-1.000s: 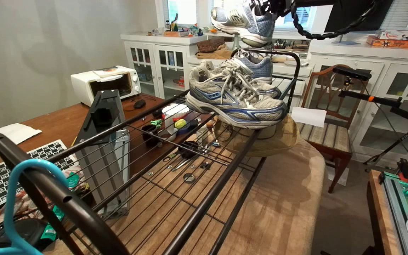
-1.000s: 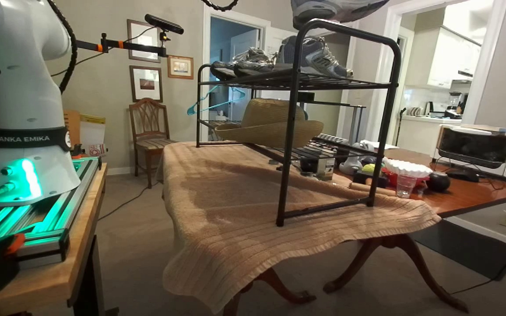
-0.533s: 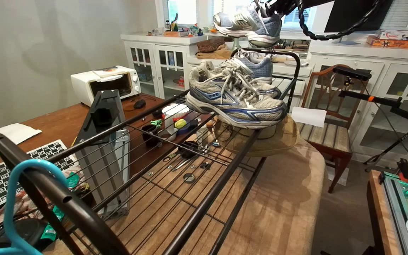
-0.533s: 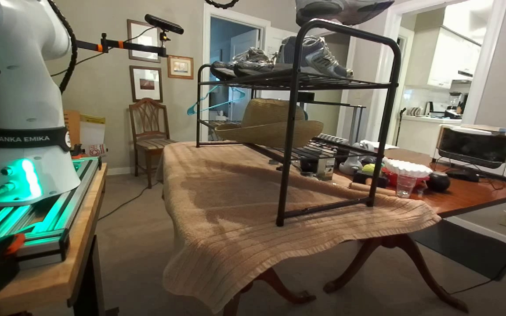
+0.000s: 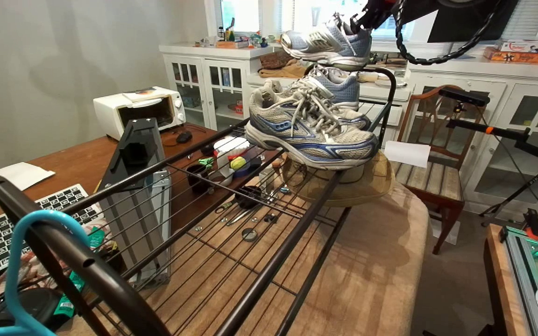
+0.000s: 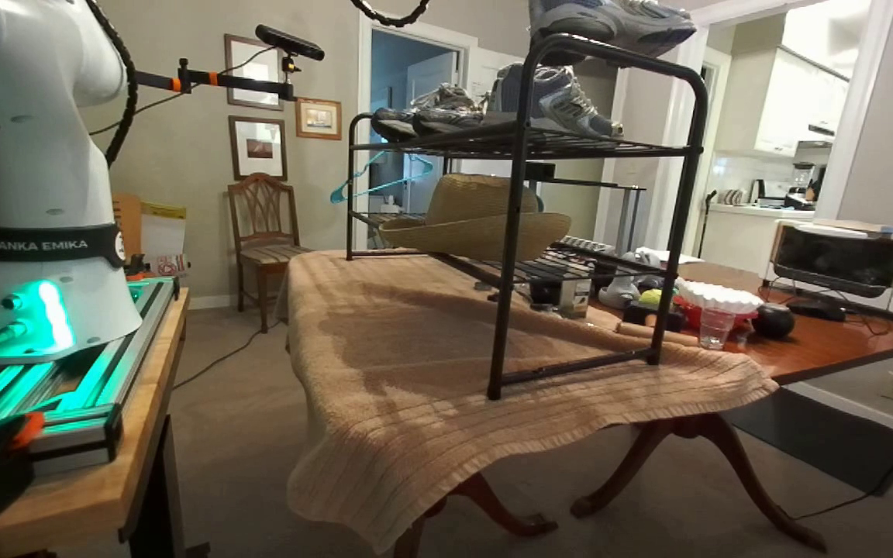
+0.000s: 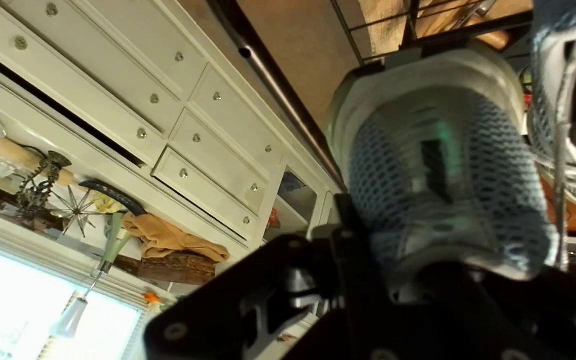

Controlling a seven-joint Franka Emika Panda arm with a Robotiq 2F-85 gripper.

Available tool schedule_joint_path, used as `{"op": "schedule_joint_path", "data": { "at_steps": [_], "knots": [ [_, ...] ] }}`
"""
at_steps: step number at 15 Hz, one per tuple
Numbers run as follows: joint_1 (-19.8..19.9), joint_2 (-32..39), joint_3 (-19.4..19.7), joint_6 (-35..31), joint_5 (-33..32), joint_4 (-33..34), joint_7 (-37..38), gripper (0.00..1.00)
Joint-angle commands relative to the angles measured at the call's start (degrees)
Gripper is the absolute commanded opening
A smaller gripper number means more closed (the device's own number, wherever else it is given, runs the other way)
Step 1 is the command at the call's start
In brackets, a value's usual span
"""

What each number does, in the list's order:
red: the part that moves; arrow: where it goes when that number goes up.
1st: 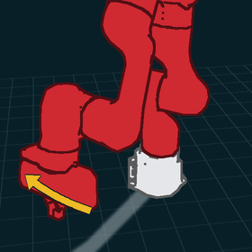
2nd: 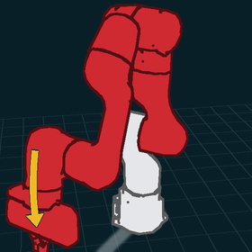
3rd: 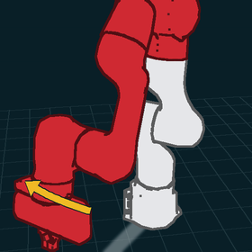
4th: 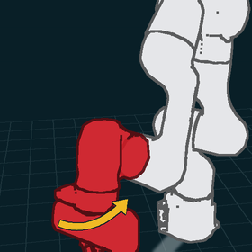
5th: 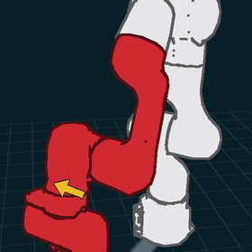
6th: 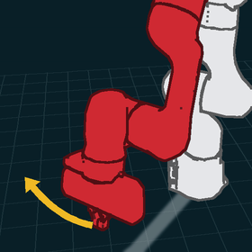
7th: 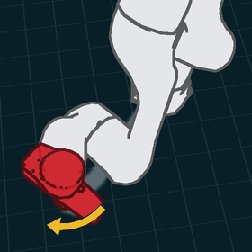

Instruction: Unstack the two pairs of sneakers.

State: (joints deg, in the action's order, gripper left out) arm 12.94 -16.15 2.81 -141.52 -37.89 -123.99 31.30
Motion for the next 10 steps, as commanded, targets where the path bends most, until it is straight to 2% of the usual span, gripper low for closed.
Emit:
{"op": "schedule_joint_path", "data": {
  "at_steps": [1, 10],
  "knots": [
    [0.77, 0.75, 0.57, -3.04, -0.41, -0.85, -2.20, 0.03],
    [0.52, 3.52, 1.50, -8.28, 1.28, -2.83, -6.41, 0.03]
  ]
}}
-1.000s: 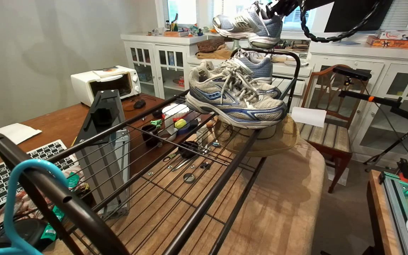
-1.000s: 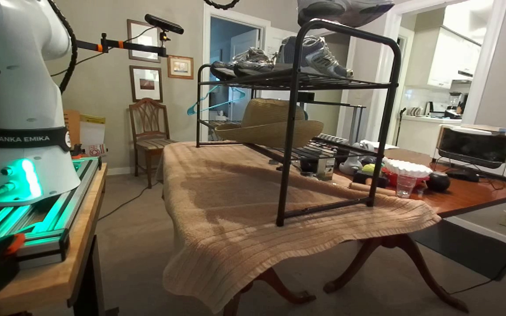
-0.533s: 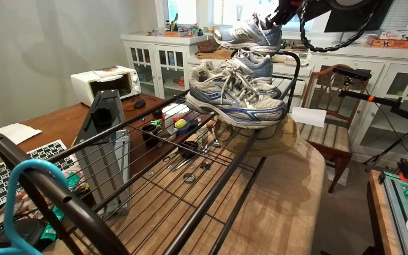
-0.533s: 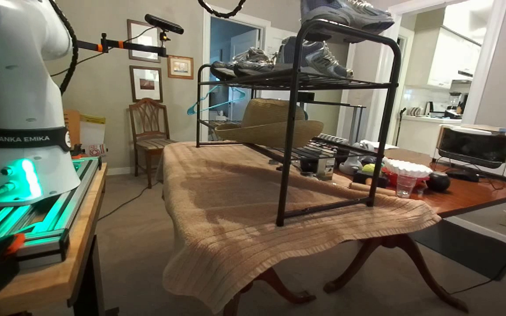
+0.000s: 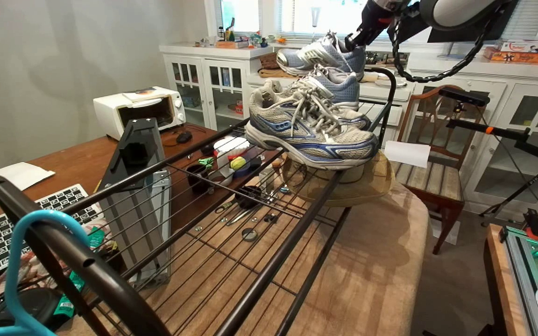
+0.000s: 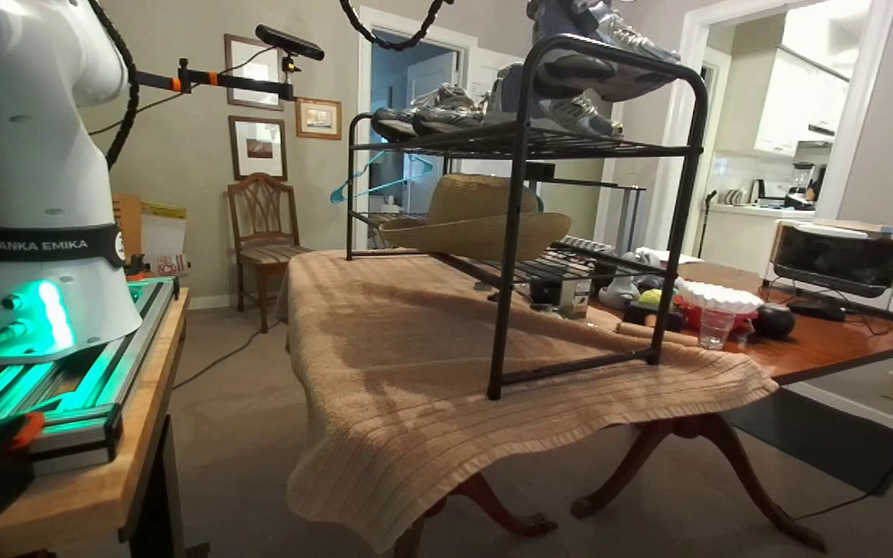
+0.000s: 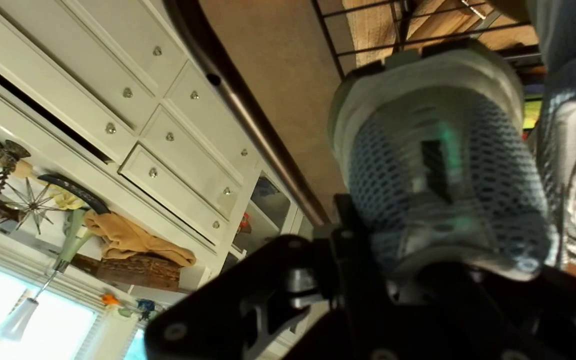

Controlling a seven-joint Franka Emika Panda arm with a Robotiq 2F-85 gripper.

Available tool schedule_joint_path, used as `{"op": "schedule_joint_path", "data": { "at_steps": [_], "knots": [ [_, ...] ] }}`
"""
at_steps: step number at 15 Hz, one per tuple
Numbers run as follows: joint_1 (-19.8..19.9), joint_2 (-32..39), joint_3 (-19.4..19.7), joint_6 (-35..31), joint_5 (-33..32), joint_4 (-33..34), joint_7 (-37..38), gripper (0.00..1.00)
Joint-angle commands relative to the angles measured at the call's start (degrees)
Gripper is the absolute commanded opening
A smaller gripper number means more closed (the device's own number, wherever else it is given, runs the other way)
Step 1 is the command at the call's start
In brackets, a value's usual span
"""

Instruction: Unstack the two pairs of sneakers.

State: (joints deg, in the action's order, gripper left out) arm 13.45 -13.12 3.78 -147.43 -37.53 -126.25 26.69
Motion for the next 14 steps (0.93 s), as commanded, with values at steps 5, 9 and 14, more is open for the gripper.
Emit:
{"op": "schedule_joint_path", "data": {
  "at_steps": [5, 9, 14],
  "knots": [
    [-0.02, 1.81, 0.84, -3.56, 0.70, -1.09, -2.54, 0.03],
    [-0.06, 3.01, 1.15, -5.48, 0.74, -1.41, -2.65, 0.03],
    [0.20, 3.58, 1.30, -5.99, -0.06, -1.59, -2.11, 0.03]
  ]
}}
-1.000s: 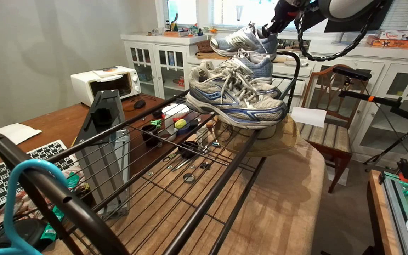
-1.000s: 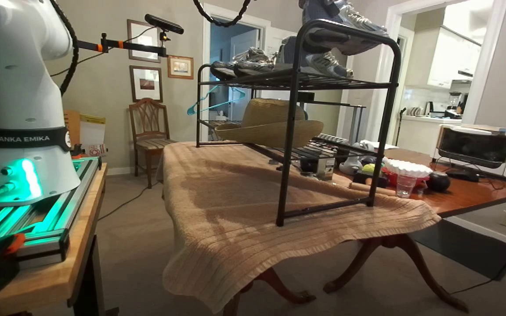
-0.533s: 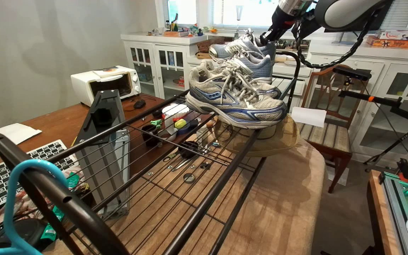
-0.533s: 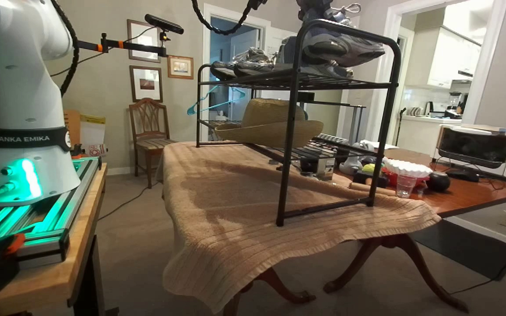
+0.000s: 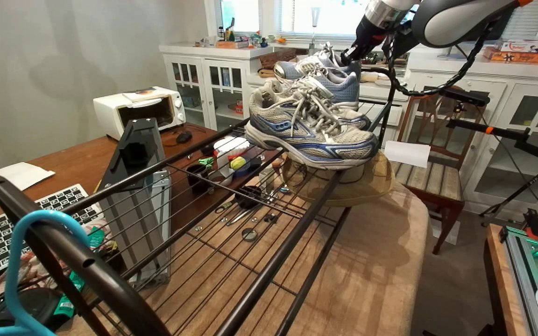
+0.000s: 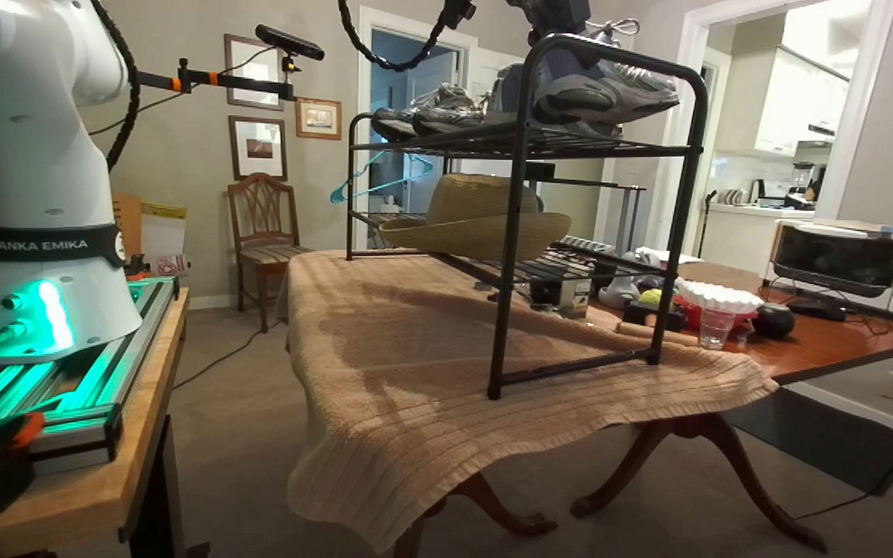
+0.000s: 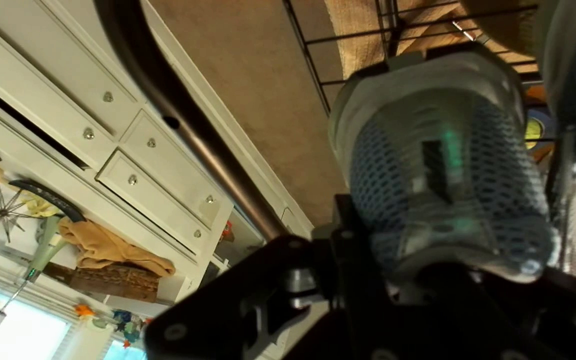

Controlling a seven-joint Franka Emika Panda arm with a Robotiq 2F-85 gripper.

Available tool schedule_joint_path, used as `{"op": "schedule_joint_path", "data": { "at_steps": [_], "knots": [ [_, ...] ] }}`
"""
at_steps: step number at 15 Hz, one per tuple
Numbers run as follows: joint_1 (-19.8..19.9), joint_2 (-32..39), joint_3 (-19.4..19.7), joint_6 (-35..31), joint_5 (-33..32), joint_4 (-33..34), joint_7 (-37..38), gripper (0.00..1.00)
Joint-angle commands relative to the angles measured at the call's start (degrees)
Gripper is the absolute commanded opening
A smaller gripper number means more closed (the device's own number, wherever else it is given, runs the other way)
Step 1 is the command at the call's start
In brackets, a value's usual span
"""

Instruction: Unstack the two pairs of sneakers.

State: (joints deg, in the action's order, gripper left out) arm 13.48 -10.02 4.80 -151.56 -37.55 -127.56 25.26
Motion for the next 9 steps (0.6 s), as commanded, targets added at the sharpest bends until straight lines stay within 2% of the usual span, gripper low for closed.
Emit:
{"op": "schedule_joint_path", "data": {
  "at_steps": [1, 9],
  "knots": [
    [0.15, 0.45, 0.30, -1.77, 0.02, -0.29, -0.82, 0.03],
    [1.22, 0.06, 0.42, -0.82, -3.28, -0.48, 0.10, 0.03]
  ]
}}
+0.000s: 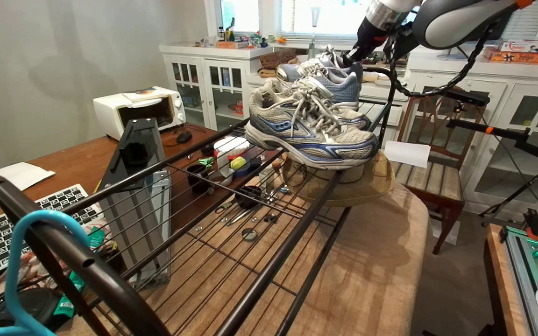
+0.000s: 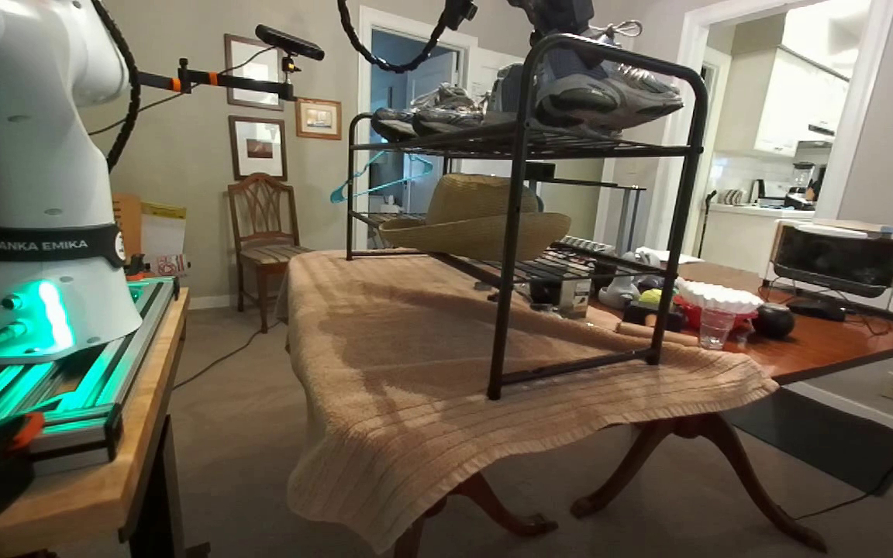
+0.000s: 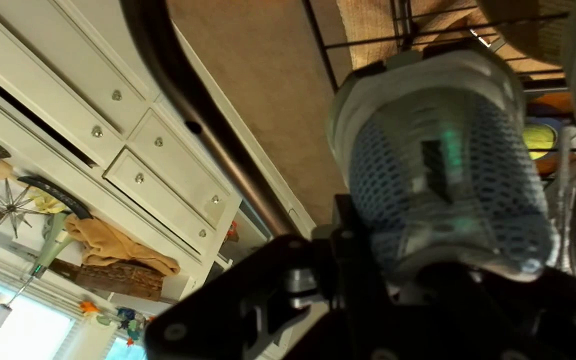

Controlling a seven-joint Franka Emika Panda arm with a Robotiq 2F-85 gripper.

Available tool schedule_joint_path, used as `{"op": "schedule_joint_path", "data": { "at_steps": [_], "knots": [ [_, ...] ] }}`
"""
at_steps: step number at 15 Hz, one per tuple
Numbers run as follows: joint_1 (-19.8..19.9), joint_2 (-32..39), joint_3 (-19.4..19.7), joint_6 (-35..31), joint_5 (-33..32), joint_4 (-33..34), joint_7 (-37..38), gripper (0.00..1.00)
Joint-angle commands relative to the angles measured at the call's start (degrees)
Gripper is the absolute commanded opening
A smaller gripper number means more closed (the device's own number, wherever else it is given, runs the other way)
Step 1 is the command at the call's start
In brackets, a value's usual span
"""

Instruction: Unstack the two pairs of sneakers.

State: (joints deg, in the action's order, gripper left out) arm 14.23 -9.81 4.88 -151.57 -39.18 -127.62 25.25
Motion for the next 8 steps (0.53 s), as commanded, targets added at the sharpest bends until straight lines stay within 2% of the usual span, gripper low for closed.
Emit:
{"op": "schedule_joint_path", "data": {
  "at_steps": [1, 2, 3, 4, 6, 8],
  "knots": [
    [0.48, -0.05, 0.40, -0.91, -1.69, -0.55, 0.14, 0.03],
    [0.31, 0.01, 0.50, -0.78, -1.09, -0.61, -0.21, 0.03],
    [0.21, 0.09, 0.50, -0.35, -0.68, -0.58, -0.18, 0.12],
    [0.02, 0.10, 0.53, -0.22, -0.13, -0.65, -0.41, 0.37],
    [-0.09, -0.03, 0.39, 0.10, 0.14, -0.62, -0.01, 0.40],
    [0.15, -0.56, 0.18, -0.09, -0.43, -0.49, 1.88, 0.56]
  ]
}}
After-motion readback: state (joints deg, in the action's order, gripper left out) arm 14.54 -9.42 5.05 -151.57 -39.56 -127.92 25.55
